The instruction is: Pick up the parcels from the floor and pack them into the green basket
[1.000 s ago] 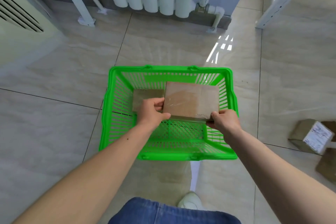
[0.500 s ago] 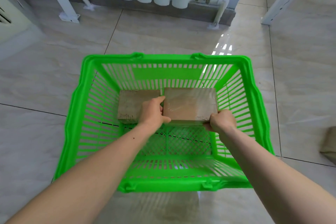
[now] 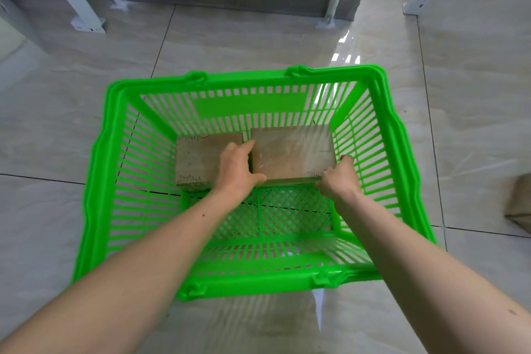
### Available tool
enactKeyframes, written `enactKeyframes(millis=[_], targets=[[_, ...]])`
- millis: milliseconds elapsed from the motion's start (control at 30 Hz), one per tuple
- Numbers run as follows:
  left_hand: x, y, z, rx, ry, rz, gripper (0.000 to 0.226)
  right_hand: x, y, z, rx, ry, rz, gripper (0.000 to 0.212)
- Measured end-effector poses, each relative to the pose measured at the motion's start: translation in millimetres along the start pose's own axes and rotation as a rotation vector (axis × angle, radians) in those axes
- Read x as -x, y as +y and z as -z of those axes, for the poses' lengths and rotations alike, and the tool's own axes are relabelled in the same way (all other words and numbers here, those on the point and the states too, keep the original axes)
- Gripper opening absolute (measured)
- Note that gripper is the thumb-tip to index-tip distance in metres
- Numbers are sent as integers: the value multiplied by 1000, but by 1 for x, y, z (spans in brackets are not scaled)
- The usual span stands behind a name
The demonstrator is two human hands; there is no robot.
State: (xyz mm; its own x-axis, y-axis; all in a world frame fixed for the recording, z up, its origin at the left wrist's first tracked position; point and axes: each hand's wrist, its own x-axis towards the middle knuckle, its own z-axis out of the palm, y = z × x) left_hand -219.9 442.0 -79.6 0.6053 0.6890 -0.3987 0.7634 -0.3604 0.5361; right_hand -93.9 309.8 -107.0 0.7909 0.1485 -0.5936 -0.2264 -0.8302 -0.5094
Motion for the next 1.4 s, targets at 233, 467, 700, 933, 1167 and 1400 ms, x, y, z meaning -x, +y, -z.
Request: enactKeyframes(millis=[233, 467, 700, 933, 1167, 1400], targets=[[61, 56, 49, -83, -4, 53, 42, 78, -25, 80, -120, 29, 27, 29], [125, 146, 128, -48, -152, -16, 33, 169, -59, 204, -187, 27, -46, 26], [184, 233, 201, -73, -230, -78, 24, 265, -75, 294, -351, -113, -176, 35], [286, 324, 212, -146, -367, -198, 23, 374, -29, 390, -541, -26, -290, 31], [333, 356, 176, -115, -444, -235, 17, 403, 25, 424, -606, 42, -329, 34], [425, 403, 93, -90, -567, -209, 22, 428, 151, 489, -656, 102, -423, 35]])
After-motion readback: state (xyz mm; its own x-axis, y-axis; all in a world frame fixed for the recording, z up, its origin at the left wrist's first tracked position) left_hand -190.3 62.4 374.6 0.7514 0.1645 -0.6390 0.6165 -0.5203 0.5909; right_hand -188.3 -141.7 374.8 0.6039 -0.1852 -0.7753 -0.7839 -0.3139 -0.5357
